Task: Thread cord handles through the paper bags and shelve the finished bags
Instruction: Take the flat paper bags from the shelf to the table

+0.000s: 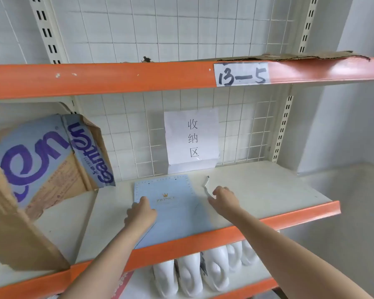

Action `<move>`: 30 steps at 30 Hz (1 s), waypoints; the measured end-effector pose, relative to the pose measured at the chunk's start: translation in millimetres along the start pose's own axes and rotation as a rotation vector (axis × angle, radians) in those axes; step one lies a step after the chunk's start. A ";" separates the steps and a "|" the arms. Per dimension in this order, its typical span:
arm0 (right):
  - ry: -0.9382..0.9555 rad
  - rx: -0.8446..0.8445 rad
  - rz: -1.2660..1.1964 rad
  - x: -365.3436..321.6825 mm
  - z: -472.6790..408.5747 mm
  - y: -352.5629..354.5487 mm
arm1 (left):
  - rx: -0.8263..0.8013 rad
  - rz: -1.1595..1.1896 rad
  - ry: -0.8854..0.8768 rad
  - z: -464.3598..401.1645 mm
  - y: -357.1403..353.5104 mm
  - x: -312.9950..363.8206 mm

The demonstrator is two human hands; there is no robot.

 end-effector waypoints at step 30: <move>-0.079 0.019 -0.546 -13.8 17.2 5.3 | -0.046 1.066 0.074 -18.7 24.7 -7.7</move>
Point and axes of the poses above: each hand's wrist, its own z-axis away from the middle knuckle, its own y-axis out of the back of the hand, x = y × z, the point moved 5 cm from there along -z, towards the middle knuckle, and after that the axes turned 11 degrees about z, right-handed, at the moved point
